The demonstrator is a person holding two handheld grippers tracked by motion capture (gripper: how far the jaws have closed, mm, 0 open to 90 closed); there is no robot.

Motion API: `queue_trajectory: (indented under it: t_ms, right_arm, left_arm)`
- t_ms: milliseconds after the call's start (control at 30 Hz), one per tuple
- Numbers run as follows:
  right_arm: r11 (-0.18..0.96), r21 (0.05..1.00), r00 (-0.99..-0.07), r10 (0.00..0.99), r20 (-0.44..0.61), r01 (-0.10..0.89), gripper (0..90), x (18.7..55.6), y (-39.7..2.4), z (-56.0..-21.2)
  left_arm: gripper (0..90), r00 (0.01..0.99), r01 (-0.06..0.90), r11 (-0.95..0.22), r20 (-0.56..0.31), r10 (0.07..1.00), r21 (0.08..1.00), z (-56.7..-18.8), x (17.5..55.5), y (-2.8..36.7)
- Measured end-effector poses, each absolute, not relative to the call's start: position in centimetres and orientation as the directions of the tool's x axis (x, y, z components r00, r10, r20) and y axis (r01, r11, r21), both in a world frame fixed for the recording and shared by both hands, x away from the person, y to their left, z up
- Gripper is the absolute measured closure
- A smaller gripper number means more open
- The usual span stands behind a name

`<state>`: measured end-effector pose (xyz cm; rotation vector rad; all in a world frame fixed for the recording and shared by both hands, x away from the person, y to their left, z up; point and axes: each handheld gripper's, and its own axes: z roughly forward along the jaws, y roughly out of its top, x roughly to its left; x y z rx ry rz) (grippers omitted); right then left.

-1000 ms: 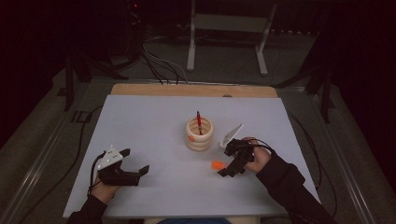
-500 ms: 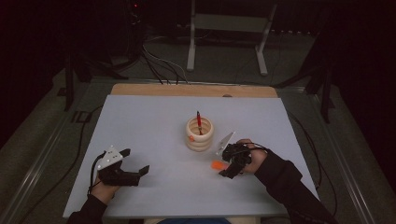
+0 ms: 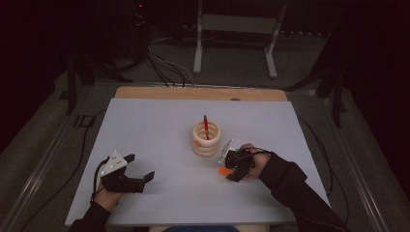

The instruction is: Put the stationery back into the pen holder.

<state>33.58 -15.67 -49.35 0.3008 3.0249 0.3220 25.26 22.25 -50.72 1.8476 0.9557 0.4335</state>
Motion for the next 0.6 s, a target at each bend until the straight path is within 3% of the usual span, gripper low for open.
queue_trajectory:
  t_ms: [300, 600]
  right_arm:
    - [0.971, 0.166, -0.980, 0.187, -0.071, 0.174, 63.0, 33.78, -15.10, -49.71]
    - [0.972, 0.156, -0.979, 0.188, -0.076, 0.174, 63.6, 33.76, -14.99, -49.84]
  left_arm:
    - [0.3, 0.627, 0.424, -0.218, -0.111, 0.771, 0.879, -50.73, 25.27, 22.24]
    - [0.3, 0.627, 0.425, -0.219, -0.111, 0.771, 0.878, -50.74, 25.27, 22.24]
